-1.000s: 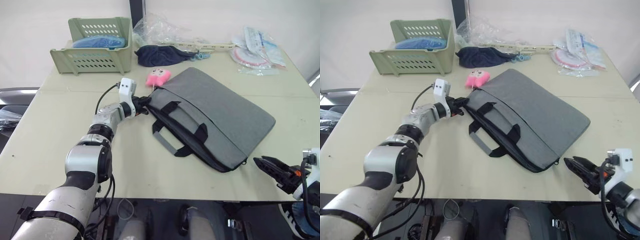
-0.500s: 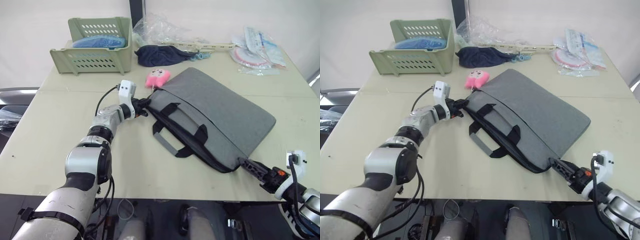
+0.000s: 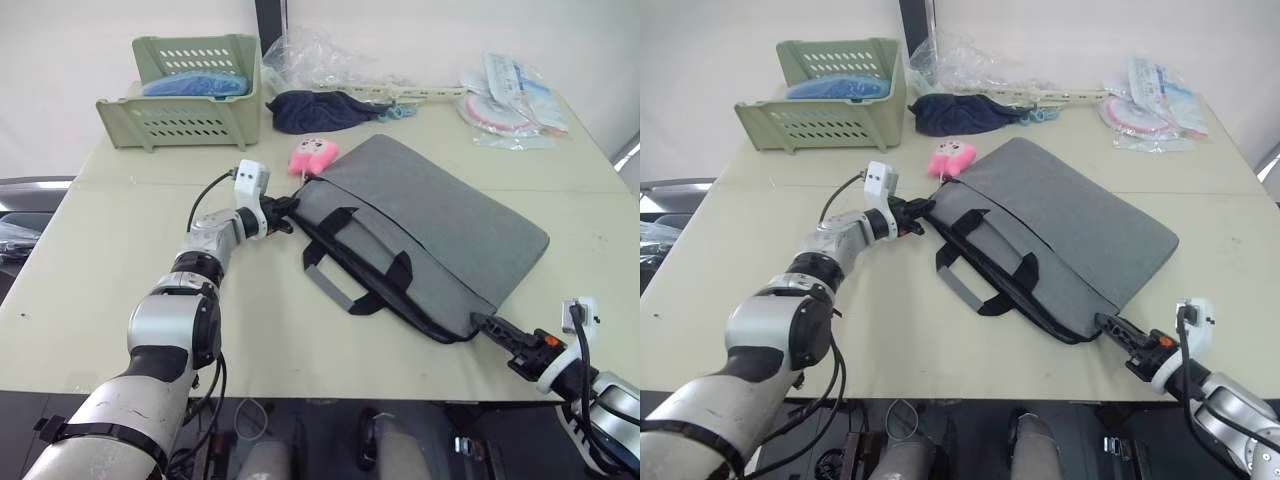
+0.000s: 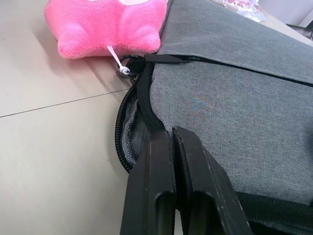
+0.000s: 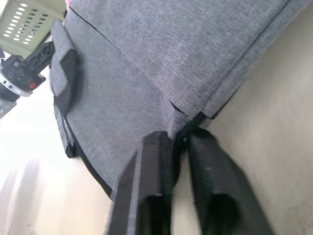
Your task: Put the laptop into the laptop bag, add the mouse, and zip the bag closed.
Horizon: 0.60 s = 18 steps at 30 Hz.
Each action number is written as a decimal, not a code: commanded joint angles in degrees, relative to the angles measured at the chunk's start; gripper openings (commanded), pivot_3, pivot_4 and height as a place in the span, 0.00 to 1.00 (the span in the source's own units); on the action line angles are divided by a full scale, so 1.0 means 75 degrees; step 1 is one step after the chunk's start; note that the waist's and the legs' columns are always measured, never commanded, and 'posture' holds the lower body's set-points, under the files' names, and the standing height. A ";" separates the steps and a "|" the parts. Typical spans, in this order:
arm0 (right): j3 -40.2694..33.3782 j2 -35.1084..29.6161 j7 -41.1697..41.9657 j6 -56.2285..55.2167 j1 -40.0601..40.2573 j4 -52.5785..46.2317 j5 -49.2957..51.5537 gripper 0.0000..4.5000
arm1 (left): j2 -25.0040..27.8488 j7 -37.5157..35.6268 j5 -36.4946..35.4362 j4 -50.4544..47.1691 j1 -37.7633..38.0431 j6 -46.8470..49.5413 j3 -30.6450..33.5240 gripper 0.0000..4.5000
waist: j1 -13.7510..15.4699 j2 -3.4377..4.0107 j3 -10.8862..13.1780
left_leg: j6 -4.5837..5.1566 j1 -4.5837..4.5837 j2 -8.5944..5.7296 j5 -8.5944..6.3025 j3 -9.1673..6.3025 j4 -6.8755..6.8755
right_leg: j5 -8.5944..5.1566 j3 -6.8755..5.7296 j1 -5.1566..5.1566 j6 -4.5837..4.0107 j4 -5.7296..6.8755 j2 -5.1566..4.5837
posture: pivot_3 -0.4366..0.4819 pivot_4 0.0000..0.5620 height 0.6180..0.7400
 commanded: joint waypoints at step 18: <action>0.0408 -0.1452 0.0281 0.0056 -0.1604 0.1028 -0.0270 0.01 | 0.1747 -0.2676 -0.1143 -0.6476 0.3589 0.3449 -0.0404 0.00 | -0.0301 0.0016 -0.0008 | -0.0001 0.0001 0.0009 0.0000 0.0004 -0.0001 | 0.0000 0.0008 -0.0010 0.0000 0.0007 0.0001 | 0.48 0.27 1.00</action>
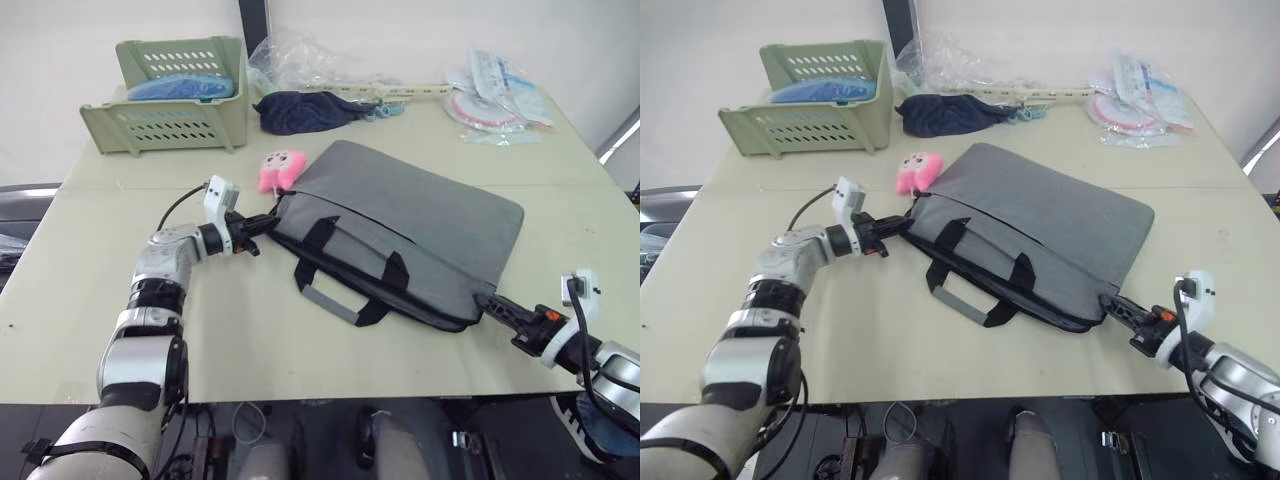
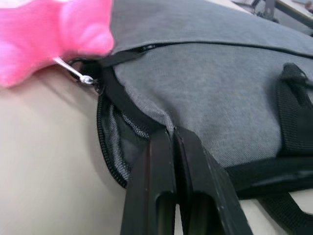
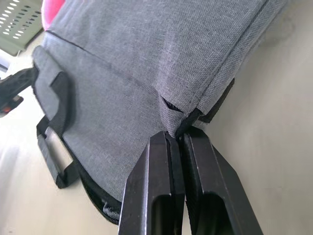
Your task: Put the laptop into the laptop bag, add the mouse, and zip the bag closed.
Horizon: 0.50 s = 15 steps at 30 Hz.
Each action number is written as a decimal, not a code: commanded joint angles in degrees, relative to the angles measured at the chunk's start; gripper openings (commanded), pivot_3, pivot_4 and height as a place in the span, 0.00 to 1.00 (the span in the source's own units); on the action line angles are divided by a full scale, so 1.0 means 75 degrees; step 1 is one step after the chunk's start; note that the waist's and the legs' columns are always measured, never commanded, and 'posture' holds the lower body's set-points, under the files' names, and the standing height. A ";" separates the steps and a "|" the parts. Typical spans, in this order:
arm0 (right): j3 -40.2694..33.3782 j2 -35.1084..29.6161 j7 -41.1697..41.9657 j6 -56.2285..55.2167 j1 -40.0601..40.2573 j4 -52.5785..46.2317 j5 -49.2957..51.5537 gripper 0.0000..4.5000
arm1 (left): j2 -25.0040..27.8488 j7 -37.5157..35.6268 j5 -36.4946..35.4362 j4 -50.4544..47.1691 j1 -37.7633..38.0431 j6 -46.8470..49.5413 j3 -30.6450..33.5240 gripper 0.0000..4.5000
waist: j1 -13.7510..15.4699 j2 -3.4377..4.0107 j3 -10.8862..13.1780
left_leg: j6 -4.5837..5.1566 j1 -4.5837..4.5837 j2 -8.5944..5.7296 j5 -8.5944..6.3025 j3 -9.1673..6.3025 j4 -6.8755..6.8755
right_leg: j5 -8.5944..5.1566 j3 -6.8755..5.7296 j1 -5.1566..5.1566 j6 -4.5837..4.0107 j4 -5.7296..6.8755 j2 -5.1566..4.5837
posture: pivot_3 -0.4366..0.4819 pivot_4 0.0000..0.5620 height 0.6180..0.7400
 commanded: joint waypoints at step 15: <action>0.0682 -0.1512 0.2023 0.0061 -0.1294 0.1566 -0.1150 0.01 | 0.2705 -0.0610 -0.2768 -0.8283 0.4936 0.4998 0.0344 0.00 | 0.0076 0.0029 -0.0008 | -0.0014 -0.0003 0.0007 -0.0008 -0.0014 0.0007 | -0.0002 0.0007 -0.0001 -0.0002 -0.0005 0.0001 | 0.48 0.27 1.00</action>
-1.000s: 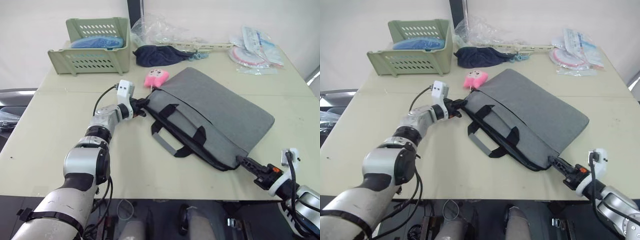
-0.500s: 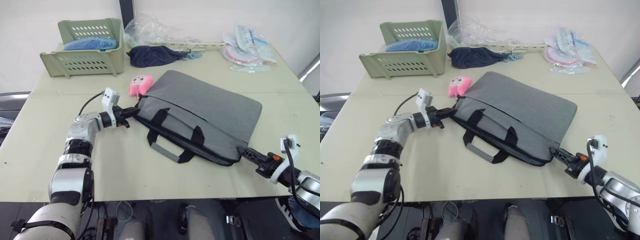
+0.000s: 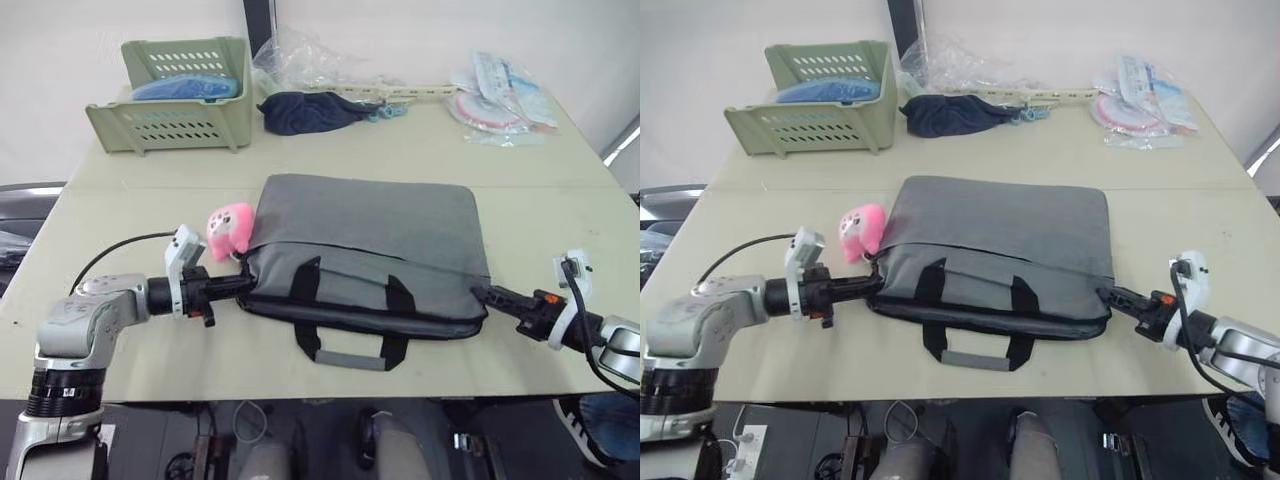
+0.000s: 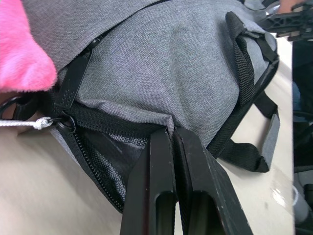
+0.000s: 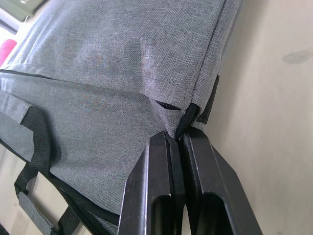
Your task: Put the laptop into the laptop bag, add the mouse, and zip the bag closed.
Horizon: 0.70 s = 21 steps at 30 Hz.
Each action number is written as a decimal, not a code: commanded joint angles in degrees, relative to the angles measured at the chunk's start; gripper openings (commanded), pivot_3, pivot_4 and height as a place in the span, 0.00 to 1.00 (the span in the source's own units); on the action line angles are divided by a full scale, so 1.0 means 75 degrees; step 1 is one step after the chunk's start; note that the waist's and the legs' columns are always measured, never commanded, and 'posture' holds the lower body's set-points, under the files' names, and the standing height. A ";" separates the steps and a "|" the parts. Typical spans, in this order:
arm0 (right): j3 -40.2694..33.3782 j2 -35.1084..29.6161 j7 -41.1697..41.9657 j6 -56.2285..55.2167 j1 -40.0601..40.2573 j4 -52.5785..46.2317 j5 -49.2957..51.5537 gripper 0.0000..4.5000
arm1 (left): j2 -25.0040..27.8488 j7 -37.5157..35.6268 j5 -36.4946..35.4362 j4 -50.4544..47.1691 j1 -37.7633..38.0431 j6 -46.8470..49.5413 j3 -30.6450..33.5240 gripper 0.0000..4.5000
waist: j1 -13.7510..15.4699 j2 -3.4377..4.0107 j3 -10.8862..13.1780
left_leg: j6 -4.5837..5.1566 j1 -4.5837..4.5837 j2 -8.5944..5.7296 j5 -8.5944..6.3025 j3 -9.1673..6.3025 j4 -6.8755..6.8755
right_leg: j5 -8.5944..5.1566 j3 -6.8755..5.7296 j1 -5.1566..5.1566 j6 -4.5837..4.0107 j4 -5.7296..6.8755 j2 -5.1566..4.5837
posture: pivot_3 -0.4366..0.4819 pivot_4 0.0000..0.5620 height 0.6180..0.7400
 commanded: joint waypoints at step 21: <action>-0.0476 0.0011 0.0438 -0.0546 -0.0335 0.0303 -0.1040 0.01 | 0.0098 0.0409 0.0118 0.0430 -0.0144 -0.1214 -0.0636 0.00 | 0.0179 0.0011 -0.0001 | -0.0004 0.0001 -0.0004 -0.0001 0.0000 0.0004 | 0.0003 -0.0004 0.0010 -0.0004 -0.0005 0.0002 | 0.48 0.27 1.00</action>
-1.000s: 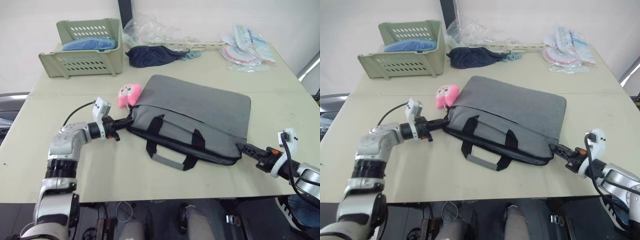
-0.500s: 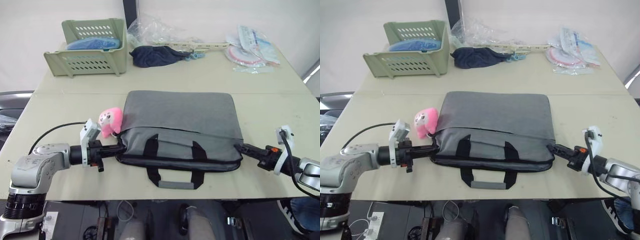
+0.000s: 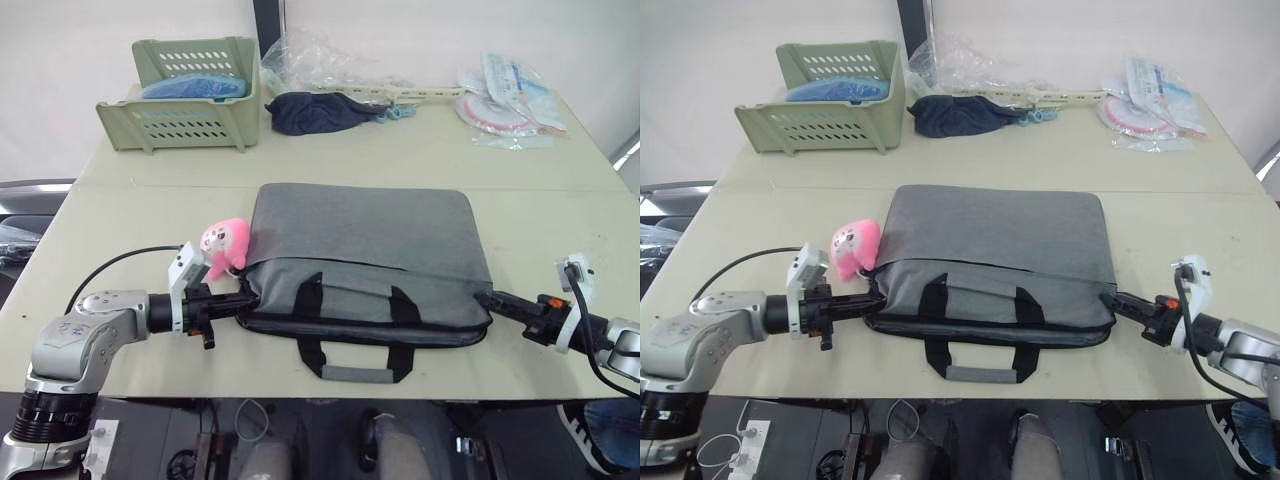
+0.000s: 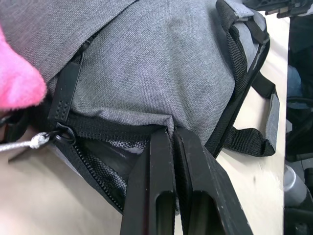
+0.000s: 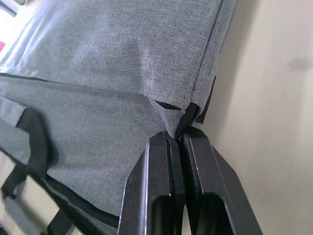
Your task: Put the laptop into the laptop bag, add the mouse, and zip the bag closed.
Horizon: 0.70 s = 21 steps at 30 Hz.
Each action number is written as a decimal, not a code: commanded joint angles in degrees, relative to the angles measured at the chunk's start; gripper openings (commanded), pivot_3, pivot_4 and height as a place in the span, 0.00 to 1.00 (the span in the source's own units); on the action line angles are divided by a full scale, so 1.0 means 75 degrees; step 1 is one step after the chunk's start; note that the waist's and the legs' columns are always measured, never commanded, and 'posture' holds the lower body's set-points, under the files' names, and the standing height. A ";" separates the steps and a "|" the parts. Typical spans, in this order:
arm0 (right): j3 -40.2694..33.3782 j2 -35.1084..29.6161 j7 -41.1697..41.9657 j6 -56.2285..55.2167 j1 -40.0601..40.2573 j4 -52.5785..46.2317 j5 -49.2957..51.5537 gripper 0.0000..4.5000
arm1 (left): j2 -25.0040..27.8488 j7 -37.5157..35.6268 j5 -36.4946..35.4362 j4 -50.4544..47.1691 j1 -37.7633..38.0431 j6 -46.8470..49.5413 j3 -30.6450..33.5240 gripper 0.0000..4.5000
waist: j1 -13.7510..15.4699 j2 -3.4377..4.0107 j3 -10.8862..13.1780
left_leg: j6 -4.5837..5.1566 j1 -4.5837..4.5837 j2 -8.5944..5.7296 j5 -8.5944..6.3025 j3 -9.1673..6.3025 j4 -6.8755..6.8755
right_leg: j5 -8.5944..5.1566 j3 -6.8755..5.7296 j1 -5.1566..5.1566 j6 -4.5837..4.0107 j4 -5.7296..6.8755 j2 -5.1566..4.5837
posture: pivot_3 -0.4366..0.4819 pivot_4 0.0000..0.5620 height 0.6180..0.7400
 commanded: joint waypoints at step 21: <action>-0.0985 -0.0010 0.0244 -0.0656 0.0385 0.0108 -0.0555 0.95 | 0.1077 -0.0731 -0.0311 0.0560 0.0678 -0.0512 0.0780 0.60 | -0.0101 0.0004 0.0002 | -0.0002 -0.0002 0.0010 -0.0001 0.0002 -0.0008 | -0.0001 -0.0002 -0.0002 0.0000 -0.0007 0.0010 | 0.48 0.27 1.00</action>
